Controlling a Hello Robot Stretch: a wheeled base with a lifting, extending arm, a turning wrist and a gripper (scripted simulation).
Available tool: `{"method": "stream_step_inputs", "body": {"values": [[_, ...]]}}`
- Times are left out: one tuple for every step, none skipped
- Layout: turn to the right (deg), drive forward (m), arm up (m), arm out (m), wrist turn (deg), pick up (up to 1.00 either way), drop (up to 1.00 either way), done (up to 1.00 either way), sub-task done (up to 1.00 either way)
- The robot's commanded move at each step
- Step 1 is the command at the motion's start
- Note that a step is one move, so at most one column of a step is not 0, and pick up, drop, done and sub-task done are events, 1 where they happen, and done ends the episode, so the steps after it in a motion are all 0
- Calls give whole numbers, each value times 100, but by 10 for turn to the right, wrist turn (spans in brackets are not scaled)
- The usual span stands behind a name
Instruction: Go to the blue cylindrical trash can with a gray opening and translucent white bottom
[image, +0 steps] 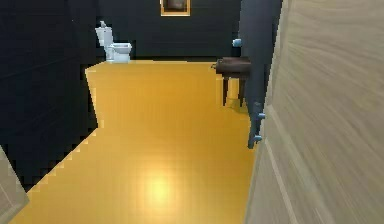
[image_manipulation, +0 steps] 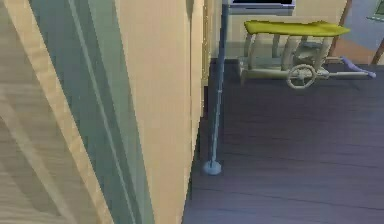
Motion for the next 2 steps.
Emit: {"method": "stream_step_inputs", "body": {"values": [[0,100,0,0,0,0,0,0,0],[0,100,0,0,0,0,0,0,0]]}}
